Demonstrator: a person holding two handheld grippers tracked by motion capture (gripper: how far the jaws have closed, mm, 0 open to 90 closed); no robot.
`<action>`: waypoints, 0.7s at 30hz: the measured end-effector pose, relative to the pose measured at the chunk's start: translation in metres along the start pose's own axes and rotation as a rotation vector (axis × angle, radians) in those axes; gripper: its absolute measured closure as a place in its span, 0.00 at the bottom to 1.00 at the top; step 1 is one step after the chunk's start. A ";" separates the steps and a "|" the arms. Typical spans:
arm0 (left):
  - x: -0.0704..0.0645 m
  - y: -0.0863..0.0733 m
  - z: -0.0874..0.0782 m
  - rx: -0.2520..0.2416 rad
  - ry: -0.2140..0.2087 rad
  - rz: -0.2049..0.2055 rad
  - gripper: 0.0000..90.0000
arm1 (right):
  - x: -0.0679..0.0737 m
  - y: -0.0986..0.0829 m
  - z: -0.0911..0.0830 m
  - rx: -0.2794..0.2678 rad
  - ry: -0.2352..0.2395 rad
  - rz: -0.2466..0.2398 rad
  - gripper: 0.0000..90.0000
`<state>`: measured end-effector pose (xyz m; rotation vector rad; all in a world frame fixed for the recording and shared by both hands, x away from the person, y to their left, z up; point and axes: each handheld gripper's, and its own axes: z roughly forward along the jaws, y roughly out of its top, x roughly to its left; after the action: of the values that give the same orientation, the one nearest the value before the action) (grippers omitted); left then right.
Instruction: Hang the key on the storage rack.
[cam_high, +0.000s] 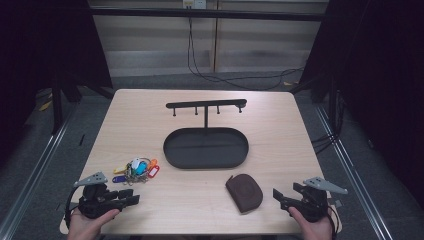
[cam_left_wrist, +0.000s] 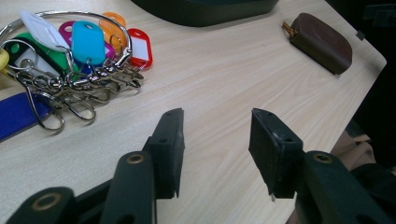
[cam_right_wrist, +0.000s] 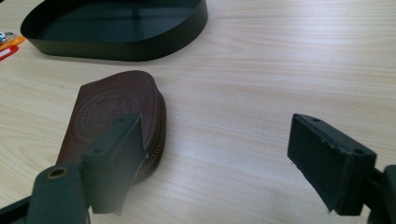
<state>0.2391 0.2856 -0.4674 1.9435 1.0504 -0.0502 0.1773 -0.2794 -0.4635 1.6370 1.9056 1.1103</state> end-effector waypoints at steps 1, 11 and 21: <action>0.000 0.001 0.000 -0.006 0.003 -0.011 0.62 | 0.000 0.000 0.000 0.002 0.000 0.000 0.21; 0.006 0.003 -0.003 -0.060 0.003 -0.057 0.59 | -0.001 0.000 0.003 0.015 0.003 0.010 0.21; -0.008 0.027 0.001 0.003 0.014 0.062 0.74 | 0.002 0.000 0.004 0.026 -0.016 -0.014 0.23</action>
<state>0.2527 0.2728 -0.4461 1.9802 0.9993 -0.0033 0.1793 -0.2759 -0.4652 1.6382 1.9259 1.0680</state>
